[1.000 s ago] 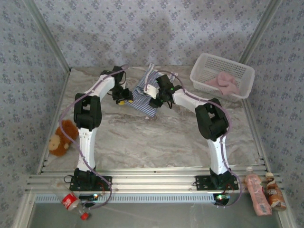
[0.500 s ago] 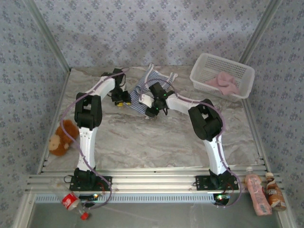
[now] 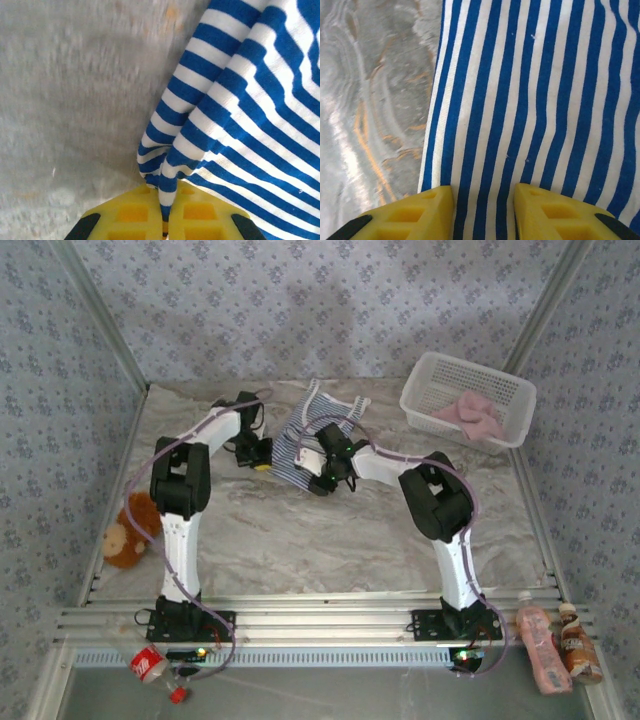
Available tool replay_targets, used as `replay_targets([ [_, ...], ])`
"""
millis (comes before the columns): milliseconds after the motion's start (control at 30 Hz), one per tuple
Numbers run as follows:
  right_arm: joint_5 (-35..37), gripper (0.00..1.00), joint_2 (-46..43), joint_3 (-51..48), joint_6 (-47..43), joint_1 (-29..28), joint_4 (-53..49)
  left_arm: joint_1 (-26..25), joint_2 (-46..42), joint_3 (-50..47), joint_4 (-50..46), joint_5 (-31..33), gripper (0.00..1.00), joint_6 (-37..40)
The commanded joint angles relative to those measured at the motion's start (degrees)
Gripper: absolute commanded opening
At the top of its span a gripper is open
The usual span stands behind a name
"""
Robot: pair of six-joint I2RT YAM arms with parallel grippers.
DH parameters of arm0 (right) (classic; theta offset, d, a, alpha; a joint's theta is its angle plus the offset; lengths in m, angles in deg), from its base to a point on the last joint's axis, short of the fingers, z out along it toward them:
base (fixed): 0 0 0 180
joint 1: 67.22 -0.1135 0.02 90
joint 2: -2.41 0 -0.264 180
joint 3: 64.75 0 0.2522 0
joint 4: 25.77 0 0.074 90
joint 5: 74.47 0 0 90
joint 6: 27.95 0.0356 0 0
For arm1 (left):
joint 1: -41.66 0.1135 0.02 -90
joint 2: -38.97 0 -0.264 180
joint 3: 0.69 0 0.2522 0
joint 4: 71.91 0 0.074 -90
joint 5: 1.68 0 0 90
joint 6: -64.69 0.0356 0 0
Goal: Fold and stack the tank tops
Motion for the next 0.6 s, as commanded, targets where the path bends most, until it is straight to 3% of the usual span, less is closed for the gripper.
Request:
replay_targets([
  [0, -1.2, 0.40, -2.6, -5.3, 1.0, -1.7, -6.6, -1.5, -6.4, -9.2, -2.0, -0.8, 0.02, -3.2],
  [233, -5.0, 0.40, -13.0, -13.8, 3.1, -5.7, -11.0, -7.7, -19.9, -28.3, 1.6, -1.8, 0.03, -10.8],
  [400, -8.4, 0.41, -19.8, -15.9, 7.1, -6.4, -11.4, -10.7, -27.9, -36.4, 1.3, 0.7, 0.04, -15.8],
  [567, -2.9, 0.42, -20.1, -16.1, 8.5, -7.6, -2.0, -11.5, -32.8, -39.5, -0.6, 2.1, 0.16, -18.1],
])
